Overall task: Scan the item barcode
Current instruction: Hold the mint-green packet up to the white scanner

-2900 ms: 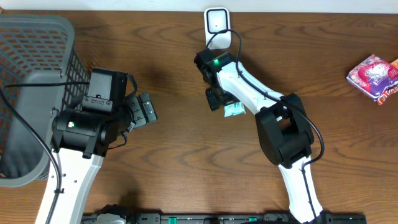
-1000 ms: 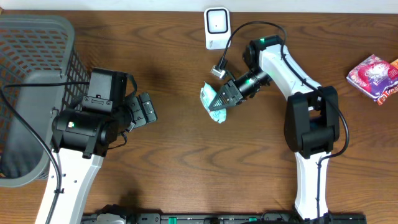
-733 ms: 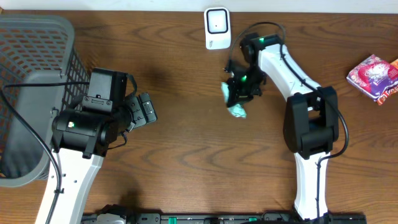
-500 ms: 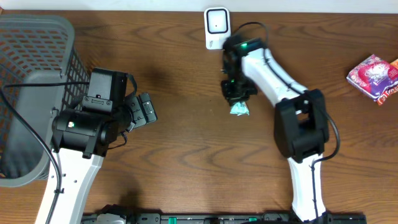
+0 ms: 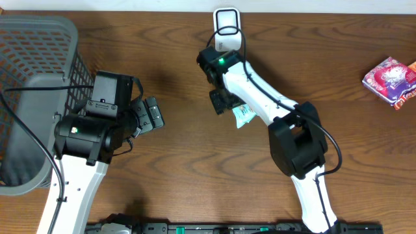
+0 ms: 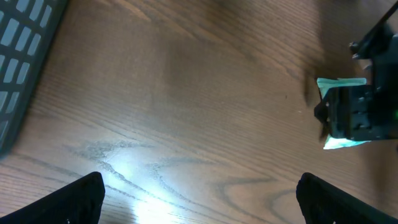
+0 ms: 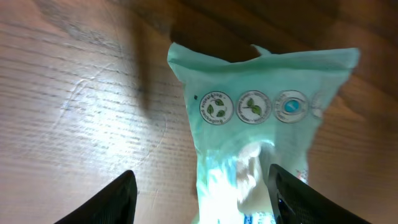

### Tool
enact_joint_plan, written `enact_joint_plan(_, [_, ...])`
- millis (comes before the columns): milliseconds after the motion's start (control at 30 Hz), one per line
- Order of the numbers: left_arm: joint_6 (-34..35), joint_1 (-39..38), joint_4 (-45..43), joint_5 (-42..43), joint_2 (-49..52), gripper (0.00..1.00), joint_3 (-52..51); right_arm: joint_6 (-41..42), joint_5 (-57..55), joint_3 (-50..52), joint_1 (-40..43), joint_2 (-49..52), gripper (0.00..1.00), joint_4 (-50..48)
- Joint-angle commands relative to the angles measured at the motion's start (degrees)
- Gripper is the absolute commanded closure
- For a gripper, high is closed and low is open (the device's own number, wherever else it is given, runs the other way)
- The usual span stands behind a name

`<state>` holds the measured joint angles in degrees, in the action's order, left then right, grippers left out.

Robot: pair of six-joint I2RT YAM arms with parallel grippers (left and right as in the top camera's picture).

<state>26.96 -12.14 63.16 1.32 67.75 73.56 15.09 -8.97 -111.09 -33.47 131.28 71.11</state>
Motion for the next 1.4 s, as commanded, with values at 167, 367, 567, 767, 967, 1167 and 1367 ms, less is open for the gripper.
enact_joint_plan(167, [-0.3, 0.2, 0.3, -0.5, 0.1, 0.02, -0.3, -2.8, 11.6, -11.0, 6.4, -2.9, 0.33, 5.6])
enact_joint_plan(367, [-0.3, 0.2, 0.3, -0.5, 0.1, 0.02, -0.3, -7.7, 18.9, -11.3, 13.7, -2.7, 0.27, 8.6])
enact_joint_plan(567, [-0.3, 0.2, 0.3, -0.5, 0.1, 0.02, -0.3, -24.6, 39.6, -5.1, 18.9, -2.7, 0.19, 9.2])
enact_joint_plan(767, [-0.3, 0.2, 0.3, -0.5, 0.1, 0.02, -0.3, -25.0, 40.9, 4.9, 19.0, -2.7, 0.25, 3.6])
enact_joint_plan(967, [-0.3, 0.2, 0.3, -0.5, 0.1, 0.02, -0.3, -21.7, 41.0, 13.3, 17.9, -2.7, 0.36, -4.1])
enact_joint_plan(1167, [-0.3, 0.2, 0.3, -0.5, 0.1, 0.02, -0.3, -15.7, 41.0, 15.9, 16.6, -2.7, 0.66, -9.4])
enact_joint_plan(1367, [-0.3, 0.2, 0.3, -0.5, 0.1, 0.02, -0.3, -12.5, 41.1, 15.7, 14.6, -2.7, 0.99, -11.2])
